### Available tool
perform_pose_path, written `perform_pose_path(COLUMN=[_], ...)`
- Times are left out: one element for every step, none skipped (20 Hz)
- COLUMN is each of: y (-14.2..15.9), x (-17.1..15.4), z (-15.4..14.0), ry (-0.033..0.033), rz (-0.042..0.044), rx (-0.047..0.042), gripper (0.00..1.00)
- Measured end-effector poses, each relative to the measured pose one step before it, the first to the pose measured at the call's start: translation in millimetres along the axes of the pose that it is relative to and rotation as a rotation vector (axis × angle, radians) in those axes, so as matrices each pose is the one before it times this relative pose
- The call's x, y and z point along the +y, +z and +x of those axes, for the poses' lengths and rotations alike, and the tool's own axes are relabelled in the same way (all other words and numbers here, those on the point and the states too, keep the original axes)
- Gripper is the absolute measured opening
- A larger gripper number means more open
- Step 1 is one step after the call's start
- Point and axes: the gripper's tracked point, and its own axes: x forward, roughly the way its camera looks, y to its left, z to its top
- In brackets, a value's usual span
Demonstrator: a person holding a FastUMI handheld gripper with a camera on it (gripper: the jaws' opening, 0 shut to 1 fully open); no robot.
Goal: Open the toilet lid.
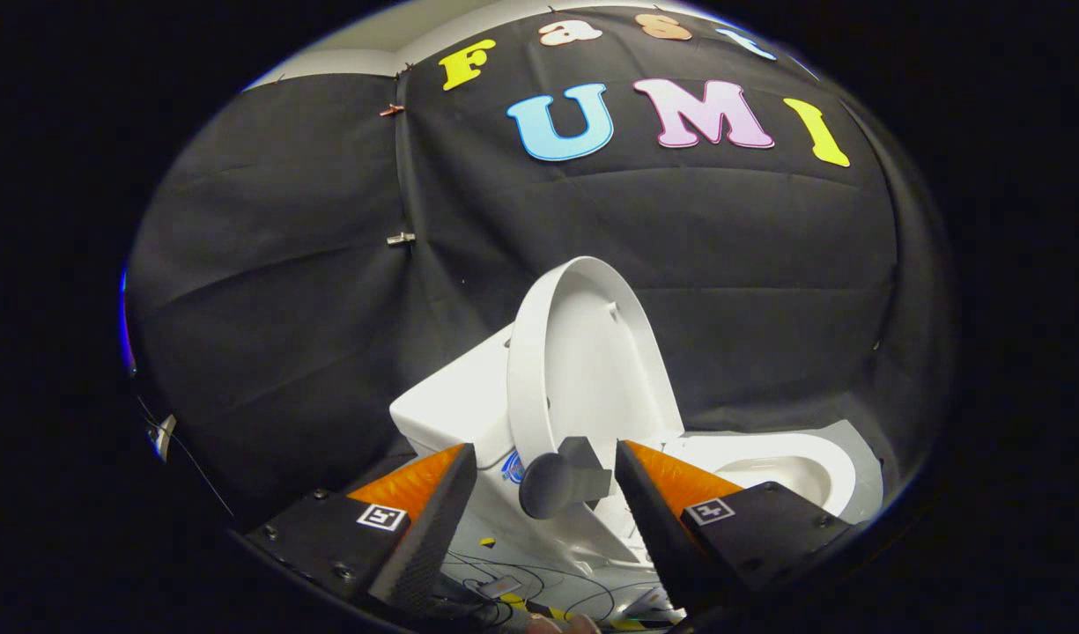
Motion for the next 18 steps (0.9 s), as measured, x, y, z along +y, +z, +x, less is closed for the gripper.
perform_pose_path(y=[5.74, 7.35, 8.08, 9.58, 10.38, 11.08, 11.29, 11.94, 13.04, 11.61, 12.24, 12.04, 12.62, 13.97, 14.78, 13.22, 14.34, 11.35], x=[2.03, 2.31, 0.94, 0.82, -0.84, -2.44, -2.32, -2.41, -1.87, 0.39, 0.26, -1.79, -3.63, -4.60, -4.61, -4.98, -8.39, -5.00], z=[-4.35, -5.58, -6.06, -7.18, -7.29, -7.12, -6.95, -6.43, -6.69, -8.21, -8.48, -8.46, -9.49, -10.35, -10.64, -8.32, -10.57, -9.81], ry=[0.00176, -0.00031, 0.00053, 0.00282, -0.00077, -0.00397, -0.00646, -0.00495, 0.00192, 0.00639, 0.00656, 0.00106, -0.00539, -0.00720, -0.00808, -0.00755, -0.00988, -0.00743], rz=[-0.00260, -0.00998, -0.01112, -0.01050, -0.00863, -0.00900, -0.00703, -0.00462, -0.00287, -0.00290, -0.00689, -0.01173, -0.01498, -0.01416, -0.00906, -0.00390, 0.00131, 0.00588], rx=[-0.01378, -0.01660, -0.01896, -0.02166, -0.02486, -0.02654, -0.02442, -0.02242, -0.02347, -0.01960, -0.01594, -0.01259, -0.01565, -0.02271, -0.02501, -0.02662, -0.02246, -0.01605], gripper=[0.99, 0.99, 0.99, 0.99, 0.99, 0.99, 0.99, 0.99, 0.99, 0.99, 0.98, 0.98, 0.98, 0.98, 0.98, 0.98, 0.98, 0.98])
